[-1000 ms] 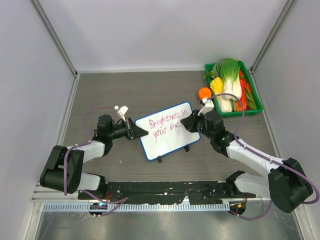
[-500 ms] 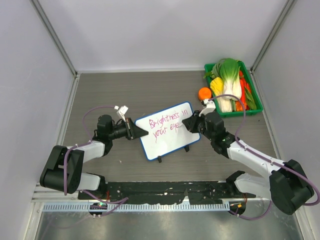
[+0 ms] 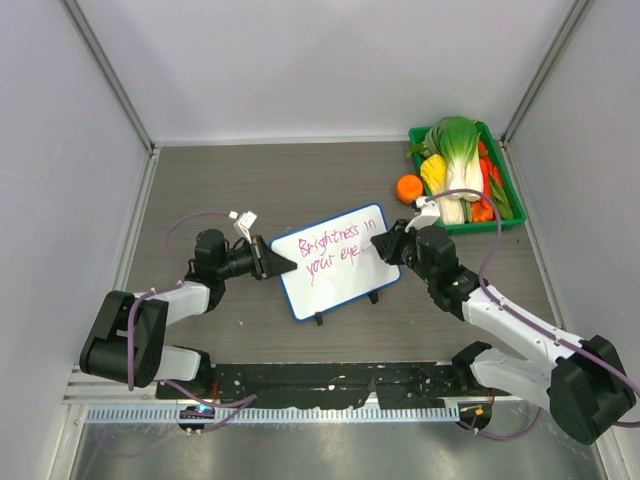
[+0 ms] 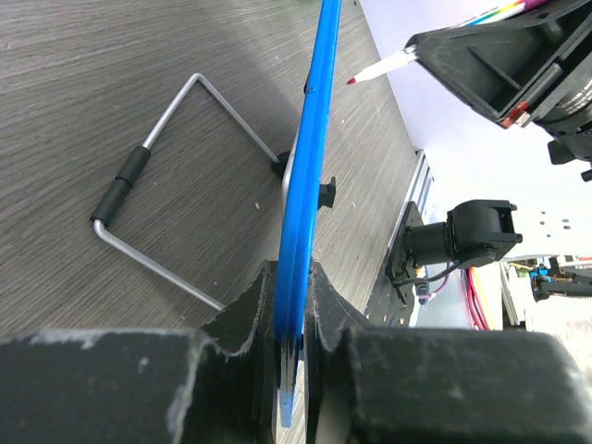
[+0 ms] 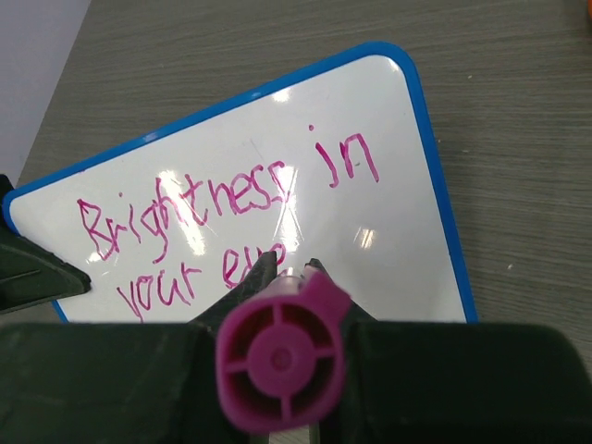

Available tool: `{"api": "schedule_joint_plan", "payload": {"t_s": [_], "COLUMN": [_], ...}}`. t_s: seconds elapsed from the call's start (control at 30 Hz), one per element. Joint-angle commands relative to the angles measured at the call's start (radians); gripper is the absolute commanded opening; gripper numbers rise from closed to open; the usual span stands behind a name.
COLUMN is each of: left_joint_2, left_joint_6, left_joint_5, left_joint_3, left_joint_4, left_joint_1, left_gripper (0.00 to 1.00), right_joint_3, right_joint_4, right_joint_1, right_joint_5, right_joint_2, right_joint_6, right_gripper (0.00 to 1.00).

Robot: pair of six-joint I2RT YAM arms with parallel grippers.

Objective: Write a sentence on the whiteboard
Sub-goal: Write with the whiteboard marker on the whiteboard.

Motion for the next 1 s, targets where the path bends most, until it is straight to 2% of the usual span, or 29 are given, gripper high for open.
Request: {"api": "schedule_joint_plan", "payload": {"t_s": [0.0, 0.43, 0.97], "left_joint_2": [0.023, 0.022, 0.017], "left_joint_6": [0.091, 0.093, 0.096], "left_joint_5": [-0.073, -0.068, -0.067], "left_joint_3": [0.001, 0.002, -0.001], "left_joint_4": [-0.078, -0.078, -0.078], "left_joint_1": [-0.006, -0.006, -0.007], "left_gripper": [0.00, 0.00, 0.00], "right_joint_3": [0.062, 0.071, 0.087], "right_joint_4": [0.007, 0.078, 0.076], "right_joint_1": [-0.002, -0.003, -0.003], "right_joint_5": [0.048, 0.063, 0.083], "right_joint_2": [-0.059, 0.041, 0.066], "right_joint_6": [-0.009, 0.012, 0.003], "right_gripper": [0.01, 0.01, 0.01]}}
